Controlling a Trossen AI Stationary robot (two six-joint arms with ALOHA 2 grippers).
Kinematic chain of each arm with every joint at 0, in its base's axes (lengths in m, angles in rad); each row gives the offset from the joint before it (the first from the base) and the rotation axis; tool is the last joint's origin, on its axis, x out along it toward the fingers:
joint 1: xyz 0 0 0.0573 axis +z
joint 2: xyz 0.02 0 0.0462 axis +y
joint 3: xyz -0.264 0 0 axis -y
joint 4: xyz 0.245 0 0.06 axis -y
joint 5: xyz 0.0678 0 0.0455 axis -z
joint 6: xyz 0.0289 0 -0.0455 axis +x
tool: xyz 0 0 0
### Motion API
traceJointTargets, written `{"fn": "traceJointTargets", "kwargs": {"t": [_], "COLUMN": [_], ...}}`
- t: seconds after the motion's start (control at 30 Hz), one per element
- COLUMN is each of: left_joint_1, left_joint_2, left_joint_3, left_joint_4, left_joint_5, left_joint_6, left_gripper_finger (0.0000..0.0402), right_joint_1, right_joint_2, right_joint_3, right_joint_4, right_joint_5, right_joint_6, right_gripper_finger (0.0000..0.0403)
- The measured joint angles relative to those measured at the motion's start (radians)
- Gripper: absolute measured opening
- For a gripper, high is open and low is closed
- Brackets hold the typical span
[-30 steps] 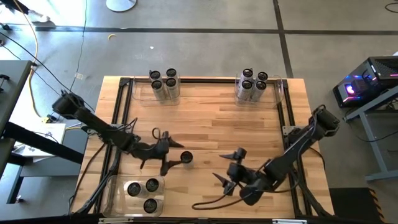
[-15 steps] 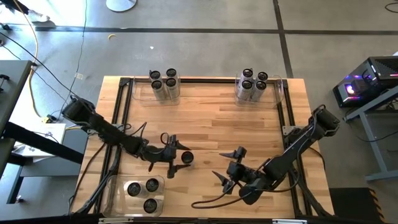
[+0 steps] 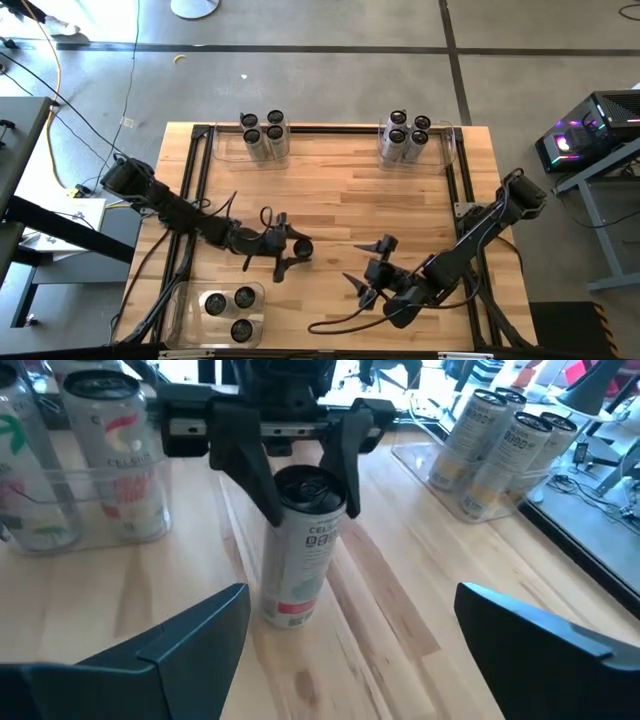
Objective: Sort soda cans
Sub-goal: Put the white-pink soda can into the bottom left transparent bin
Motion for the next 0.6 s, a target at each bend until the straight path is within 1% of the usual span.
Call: {"fn": "traceJointTargets", "kwargs": {"t": [0.07,0.17,0.27,0.37,0.47,0.6], "left_joint_1": [0.001,-0.002,-0.027,-0.076,-0.148,-0.277], "left_joint_2": [-0.008,-0.048,-0.093,-0.103,-0.08,-0.026], "left_joint_3": [0.032,0.139,0.323,0.528,0.733,0.966], "left_joint_4": [-0.059,-0.248,-0.519,-0.795,-0.995,-1.274], "left_joint_5": [0.001,0.0,-0.02,-0.056,-0.081,-0.18], "left_joint_6": [0.024,0.098,0.149,0.166,0.169,0.077], "left_gripper_finger": [0.0242,0.0242,0.0242,0.0242,0.0242,0.0242], "right_joint_1": [-0.007,-0.031,-0.065,-0.102,-0.119,-0.112], "right_joint_2": [0.0,-0.005,-0.007,-0.007,-0.008,-0.045], "right_joint_3": [0.0,0.0,0.0,-0.001,-0.001,-0.001], "right_joint_4": [-0.028,-0.09,-0.142,-0.158,-0.176,-0.217], "right_joint_5": [0.018,0.052,0.054,0.062,0.152,0.24], "right_joint_6": [0.018,0.048,0.059,0.055,0.055,0.061], "right_gripper_finger": [0.0348,0.0348,0.0348,0.0348,0.0348,0.0348]}}
